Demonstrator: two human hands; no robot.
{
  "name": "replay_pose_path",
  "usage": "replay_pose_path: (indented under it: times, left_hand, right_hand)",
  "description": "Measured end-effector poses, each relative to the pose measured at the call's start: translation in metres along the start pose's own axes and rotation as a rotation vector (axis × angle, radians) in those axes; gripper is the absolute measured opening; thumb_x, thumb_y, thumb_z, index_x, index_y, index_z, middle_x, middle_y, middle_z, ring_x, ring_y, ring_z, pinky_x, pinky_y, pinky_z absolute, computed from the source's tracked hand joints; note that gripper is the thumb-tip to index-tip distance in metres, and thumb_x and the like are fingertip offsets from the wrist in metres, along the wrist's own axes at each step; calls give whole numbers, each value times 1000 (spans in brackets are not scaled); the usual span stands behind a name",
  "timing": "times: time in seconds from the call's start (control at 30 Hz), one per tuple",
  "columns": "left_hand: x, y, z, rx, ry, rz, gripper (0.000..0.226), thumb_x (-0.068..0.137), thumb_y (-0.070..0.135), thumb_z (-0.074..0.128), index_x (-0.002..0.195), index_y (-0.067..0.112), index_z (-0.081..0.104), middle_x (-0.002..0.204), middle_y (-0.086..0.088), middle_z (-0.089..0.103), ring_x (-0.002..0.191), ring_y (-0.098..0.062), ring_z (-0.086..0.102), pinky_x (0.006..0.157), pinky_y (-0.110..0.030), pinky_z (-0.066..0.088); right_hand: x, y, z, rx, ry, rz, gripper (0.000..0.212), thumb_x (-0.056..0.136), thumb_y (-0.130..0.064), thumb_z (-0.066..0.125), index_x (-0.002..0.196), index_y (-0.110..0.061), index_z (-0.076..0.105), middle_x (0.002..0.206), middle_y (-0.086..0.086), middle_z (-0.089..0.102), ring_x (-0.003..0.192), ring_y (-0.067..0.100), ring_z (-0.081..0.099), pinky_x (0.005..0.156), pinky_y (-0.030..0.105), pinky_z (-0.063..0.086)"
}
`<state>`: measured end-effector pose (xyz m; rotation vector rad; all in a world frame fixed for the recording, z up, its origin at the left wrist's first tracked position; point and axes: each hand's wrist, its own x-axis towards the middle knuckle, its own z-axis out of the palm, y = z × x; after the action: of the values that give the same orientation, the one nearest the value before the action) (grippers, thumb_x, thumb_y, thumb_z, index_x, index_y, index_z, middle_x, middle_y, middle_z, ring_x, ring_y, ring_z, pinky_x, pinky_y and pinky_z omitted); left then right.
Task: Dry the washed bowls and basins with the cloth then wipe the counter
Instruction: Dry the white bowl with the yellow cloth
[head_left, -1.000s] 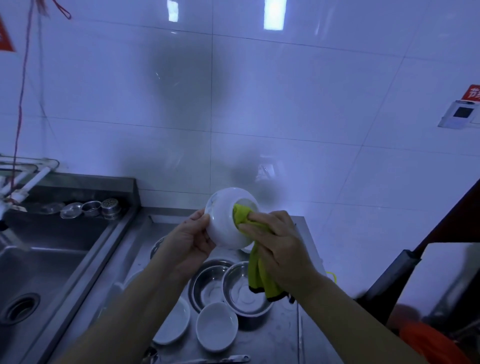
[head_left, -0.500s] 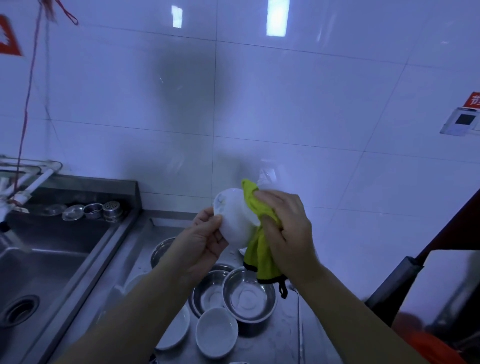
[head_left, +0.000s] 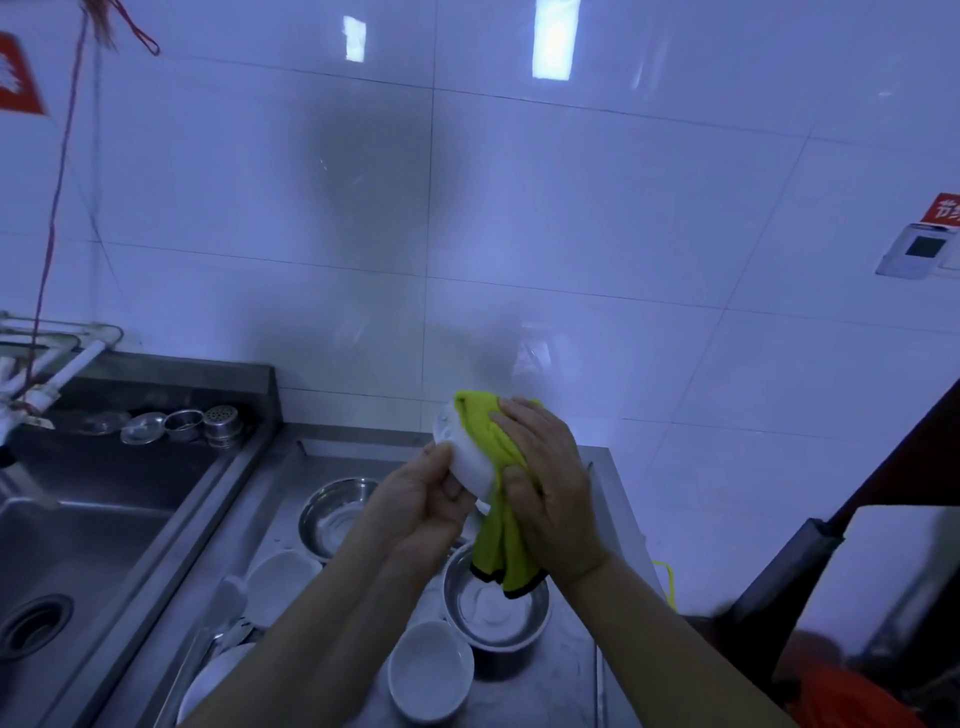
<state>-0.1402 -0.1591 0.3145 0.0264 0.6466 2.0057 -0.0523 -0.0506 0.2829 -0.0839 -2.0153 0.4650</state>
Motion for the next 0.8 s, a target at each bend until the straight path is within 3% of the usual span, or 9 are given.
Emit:
replay_pose_path:
  times: [0.13, 0.2, 0.3, 0.37, 0.43, 0.53, 0.6, 0.67, 0.8]
  left_hand:
    - [-4, 1, 0, -65, 68, 12, 20, 96, 3, 40, 96, -3, 59, 83, -18, 71, 87, -24, 64, 96, -43, 46]
    - [-4, -2, 1, -106, 71, -1, 20, 97, 5, 39, 98, -2, 58, 85, -19, 70, 84, -23, 65, 93, -41, 50]
    - [-2, -4, 0, -140, 55, -53, 25, 98, 9, 38, 109, -3, 56, 93, -19, 67, 83, -21, 66, 74, -34, 55]
    - [-3, -1, -2, -120, 58, -72, 26, 98, 10, 38, 111, -5, 55, 102, -19, 63, 93, -22, 61, 83, -36, 53]
    - [-3, 3, -3, -91, 48, -81, 25, 98, 9, 38, 108, -6, 55, 107, -21, 62, 104, -27, 58, 98, -44, 44]
    - [-3, 12, -5, -70, 24, -83, 25, 97, 7, 38, 110, -6, 55, 117, -18, 61, 116, -27, 54, 90, -44, 44]
    - [-1, 17, -9, -26, -7, -60, 26, 97, 6, 38, 113, -3, 56, 115, -16, 64, 109, -24, 59, 83, -40, 50]
    - [-1, 23, -14, 76, -55, -28, 25, 96, 5, 37, 105, 0, 60, 98, -12, 71, 88, -17, 69, 78, -31, 57]
    - [1, 35, -25, 357, -117, 40, 26, 95, 1, 34, 96, 3, 60, 80, -5, 73, 70, -11, 68, 65, -21, 56]
  right_hand:
    - [-1, 1, 0, 144, 101, 233, 40, 93, -21, 37, 117, -5, 64, 123, 4, 62, 129, 17, 45, 108, 38, 37]
    - [-1, -7, 7, 83, 119, 211, 39, 92, -24, 40, 118, -9, 64, 123, 1, 62, 129, 20, 46, 107, 44, 37]
    - [-4, -12, 17, -149, 117, 23, 38, 90, -30, 48, 118, -12, 65, 125, 2, 62, 127, 24, 48, 104, 49, 36]
    - [-6, -9, 17, -167, 115, -21, 39, 91, -32, 48, 119, -10, 64, 125, 6, 61, 127, 25, 48, 104, 51, 36]
    - [-7, -6, 14, -102, 139, 20, 40, 95, -34, 43, 120, -9, 60, 126, 11, 59, 129, 28, 45, 108, 48, 33]
    - [-6, -9, 12, 151, 187, 257, 35, 95, -23, 38, 125, -16, 54, 134, 9, 51, 132, 21, 42, 112, 33, 31]
    - [-1, -13, 11, 324, 178, 436, 35, 96, -14, 37, 127, -19, 53, 135, 0, 52, 129, 10, 45, 107, 21, 32]
    - [7, -13, 6, 449, 126, 584, 37, 98, -9, 35, 130, -15, 54, 135, -4, 55, 127, 4, 47, 102, 14, 34]
    - [21, -17, 2, 507, -7, 625, 38, 100, -4, 35, 125, -18, 61, 127, -13, 62, 122, 2, 51, 95, 9, 37]
